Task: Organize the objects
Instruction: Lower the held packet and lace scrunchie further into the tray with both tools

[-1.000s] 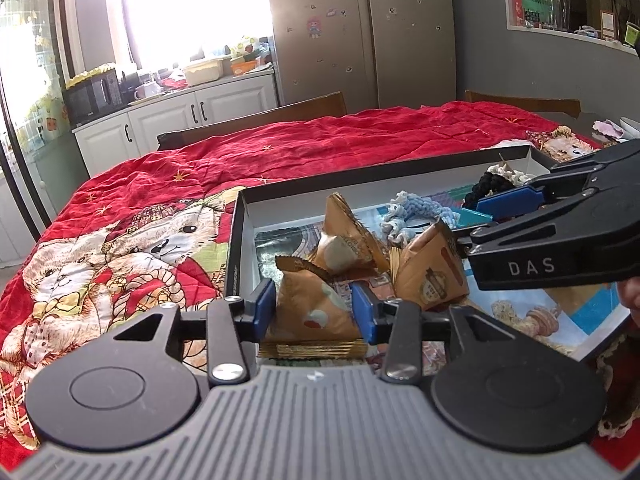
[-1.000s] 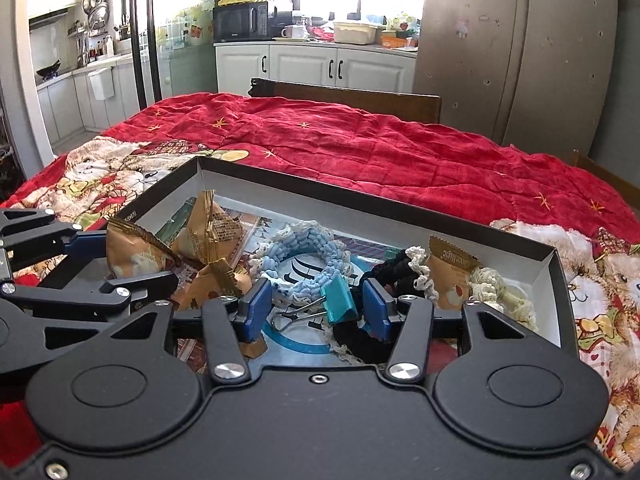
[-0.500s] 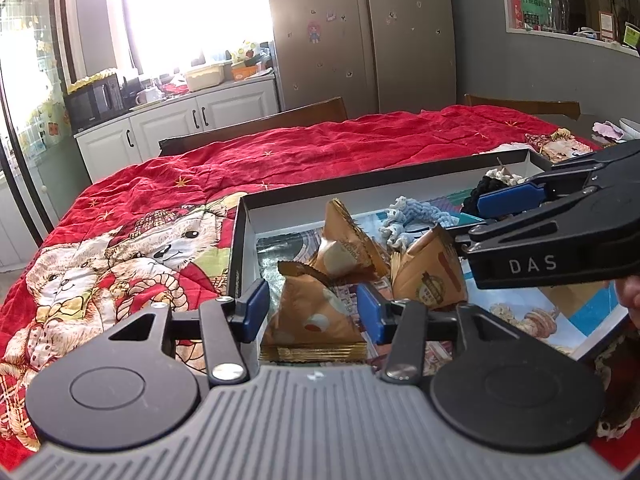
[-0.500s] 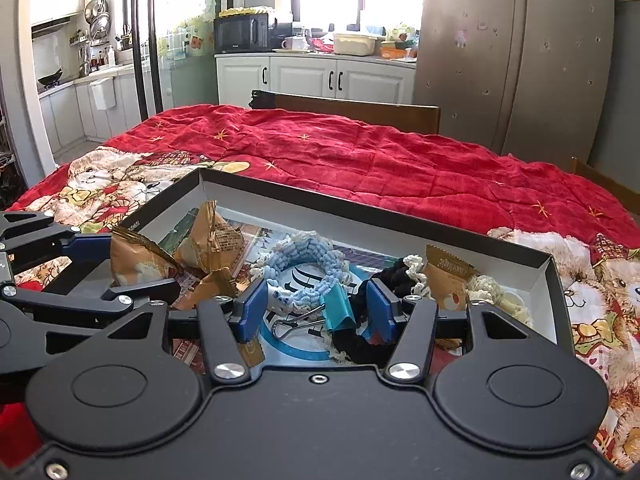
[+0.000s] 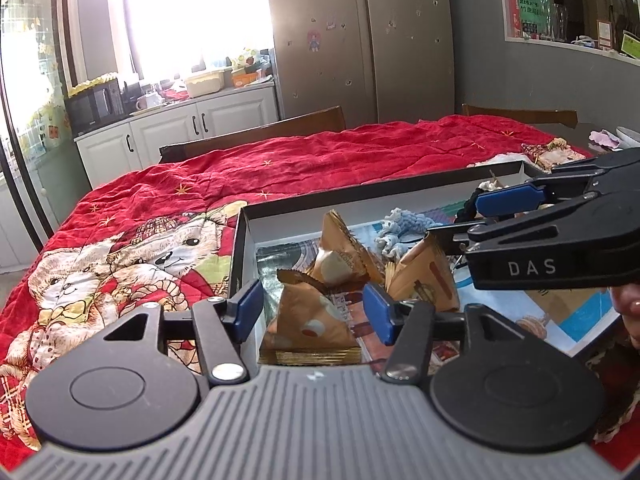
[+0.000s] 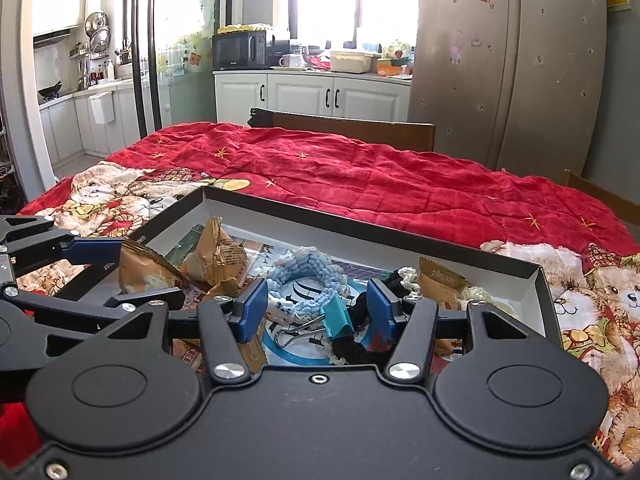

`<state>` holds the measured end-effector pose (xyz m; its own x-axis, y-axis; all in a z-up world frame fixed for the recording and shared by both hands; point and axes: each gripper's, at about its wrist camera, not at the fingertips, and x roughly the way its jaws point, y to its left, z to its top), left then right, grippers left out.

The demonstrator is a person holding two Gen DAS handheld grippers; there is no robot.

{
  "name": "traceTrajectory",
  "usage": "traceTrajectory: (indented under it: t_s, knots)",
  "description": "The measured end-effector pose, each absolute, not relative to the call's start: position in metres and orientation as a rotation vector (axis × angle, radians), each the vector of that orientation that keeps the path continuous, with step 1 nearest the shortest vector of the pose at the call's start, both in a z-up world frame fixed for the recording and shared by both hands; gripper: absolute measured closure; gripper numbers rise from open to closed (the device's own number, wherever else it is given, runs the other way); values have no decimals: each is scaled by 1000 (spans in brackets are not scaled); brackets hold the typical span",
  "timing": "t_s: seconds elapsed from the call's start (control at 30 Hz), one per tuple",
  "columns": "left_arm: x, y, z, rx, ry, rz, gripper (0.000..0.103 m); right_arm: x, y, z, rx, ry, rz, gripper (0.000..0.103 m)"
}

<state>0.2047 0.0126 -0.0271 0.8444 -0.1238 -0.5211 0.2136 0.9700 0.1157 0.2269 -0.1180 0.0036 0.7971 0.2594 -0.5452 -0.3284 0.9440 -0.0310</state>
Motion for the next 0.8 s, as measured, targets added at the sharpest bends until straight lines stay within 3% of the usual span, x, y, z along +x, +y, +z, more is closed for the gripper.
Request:
traceTrajectory:
  t_s: [0.8]
  knots:
    - [184, 9, -6, 139, 488, -211, 27, 194, -132, 38, -124, 495, 315, 50]
